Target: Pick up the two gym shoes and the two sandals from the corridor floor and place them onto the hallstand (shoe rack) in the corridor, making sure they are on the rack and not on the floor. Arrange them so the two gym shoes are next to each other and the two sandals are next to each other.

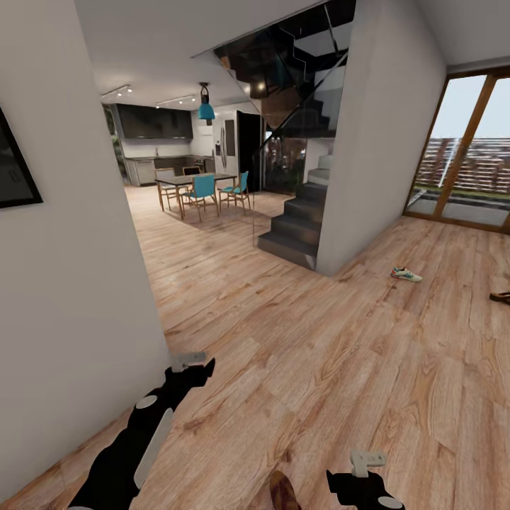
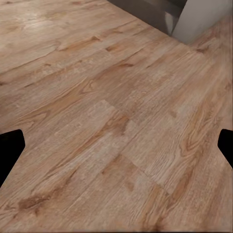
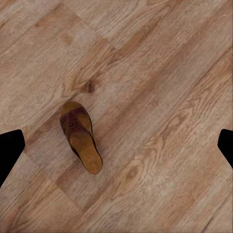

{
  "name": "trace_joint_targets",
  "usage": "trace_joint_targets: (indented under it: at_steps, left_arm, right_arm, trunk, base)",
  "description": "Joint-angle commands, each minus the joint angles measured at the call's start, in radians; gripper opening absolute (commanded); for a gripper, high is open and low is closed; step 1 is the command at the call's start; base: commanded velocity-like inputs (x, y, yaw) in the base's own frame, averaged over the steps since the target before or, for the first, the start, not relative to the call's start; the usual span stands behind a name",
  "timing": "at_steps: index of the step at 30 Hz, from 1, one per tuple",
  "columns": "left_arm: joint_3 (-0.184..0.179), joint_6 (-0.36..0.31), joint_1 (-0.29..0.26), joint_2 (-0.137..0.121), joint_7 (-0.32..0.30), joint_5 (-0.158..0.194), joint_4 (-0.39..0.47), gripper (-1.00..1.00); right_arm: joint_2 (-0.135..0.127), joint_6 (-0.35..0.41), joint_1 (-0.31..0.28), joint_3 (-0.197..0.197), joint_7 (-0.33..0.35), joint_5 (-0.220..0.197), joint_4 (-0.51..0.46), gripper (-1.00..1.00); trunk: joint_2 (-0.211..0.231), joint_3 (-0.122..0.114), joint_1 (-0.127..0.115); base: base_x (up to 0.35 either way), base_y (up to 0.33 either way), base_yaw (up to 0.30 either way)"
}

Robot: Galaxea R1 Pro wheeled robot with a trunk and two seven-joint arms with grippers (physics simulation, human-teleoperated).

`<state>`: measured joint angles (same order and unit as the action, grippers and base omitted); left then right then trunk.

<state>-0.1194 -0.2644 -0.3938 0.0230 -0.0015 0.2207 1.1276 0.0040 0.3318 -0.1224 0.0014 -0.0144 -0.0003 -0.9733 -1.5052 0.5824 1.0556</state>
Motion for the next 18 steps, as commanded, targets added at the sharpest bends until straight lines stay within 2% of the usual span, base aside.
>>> trace_joint_targets:
  at_steps: [1, 18]
  left_arm:
    - [0.0, -0.006, 0.0, 0.0, 0.0, 0.008, 0.001, 1.0]
    - [-0.002, -0.006, 0.0, -0.002, 0.0, 0.008, 0.001, 1.0]
  right_arm:
    - [0.0, 0.006, 0.0, 0.0, -0.001, 0.0, -0.002, 1.0]
    - [0.001, 0.006, 0.0, -0.001, -0.002, 0.001, -0.002, 1.0]
  trunk:
    - [-0.008, 0.006, 0.004]
    - [-0.127, 0.084, 0.069]
  base:
    - [0.0, 0.0, 0.0]
    - [0.0, 0.0, 0.0]
